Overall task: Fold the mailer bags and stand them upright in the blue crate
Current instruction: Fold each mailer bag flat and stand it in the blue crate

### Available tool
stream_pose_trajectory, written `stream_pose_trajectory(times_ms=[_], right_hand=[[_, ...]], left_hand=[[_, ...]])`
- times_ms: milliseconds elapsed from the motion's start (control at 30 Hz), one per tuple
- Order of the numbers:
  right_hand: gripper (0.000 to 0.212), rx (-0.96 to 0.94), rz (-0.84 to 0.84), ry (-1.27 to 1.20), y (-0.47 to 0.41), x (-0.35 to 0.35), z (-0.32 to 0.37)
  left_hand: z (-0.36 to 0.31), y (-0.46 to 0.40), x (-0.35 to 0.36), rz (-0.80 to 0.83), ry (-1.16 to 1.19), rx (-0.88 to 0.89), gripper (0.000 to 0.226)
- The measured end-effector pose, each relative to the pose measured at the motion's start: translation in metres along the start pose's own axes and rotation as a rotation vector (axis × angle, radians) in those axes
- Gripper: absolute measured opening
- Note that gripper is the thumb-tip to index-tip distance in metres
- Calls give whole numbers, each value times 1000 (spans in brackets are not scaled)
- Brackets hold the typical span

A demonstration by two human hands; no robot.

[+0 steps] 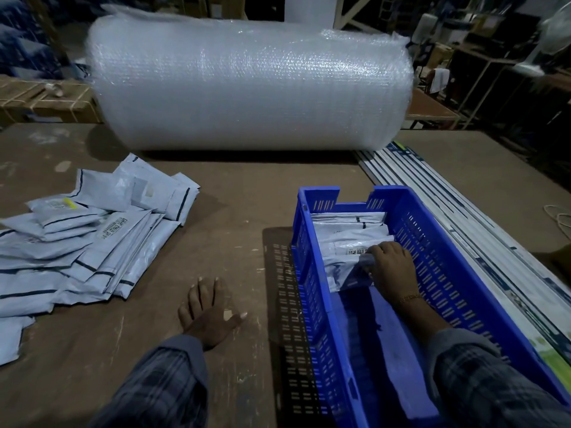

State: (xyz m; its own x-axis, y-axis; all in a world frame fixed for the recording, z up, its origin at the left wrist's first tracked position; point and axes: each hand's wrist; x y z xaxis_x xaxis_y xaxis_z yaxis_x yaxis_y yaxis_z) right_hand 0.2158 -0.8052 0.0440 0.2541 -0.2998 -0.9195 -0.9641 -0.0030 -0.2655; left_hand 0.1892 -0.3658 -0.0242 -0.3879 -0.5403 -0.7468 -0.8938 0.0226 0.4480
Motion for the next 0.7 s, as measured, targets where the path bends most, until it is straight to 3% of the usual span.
stream_pose_trajectory(times_ms=[400, 700], right_hand=[[31, 8, -45, -37, -1, 10, 6], [36, 21, 31, -139, -7, -9, 7]], left_hand=[[1, -4, 3, -24, -27, -10, 112], [3, -4, 4, -22, -3, 2, 115]])
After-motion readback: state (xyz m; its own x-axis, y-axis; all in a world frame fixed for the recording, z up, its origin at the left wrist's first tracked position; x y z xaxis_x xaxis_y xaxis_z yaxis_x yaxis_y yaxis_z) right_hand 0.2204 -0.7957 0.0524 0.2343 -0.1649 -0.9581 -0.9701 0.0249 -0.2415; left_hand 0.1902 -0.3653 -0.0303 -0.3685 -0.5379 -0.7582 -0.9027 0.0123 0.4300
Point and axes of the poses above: each hand's wrist, its own y-axis away from the middle knuckle, its own x-axis out of the palm, z = x × y, and after that the axes turned 14 degrees about y, right-handed
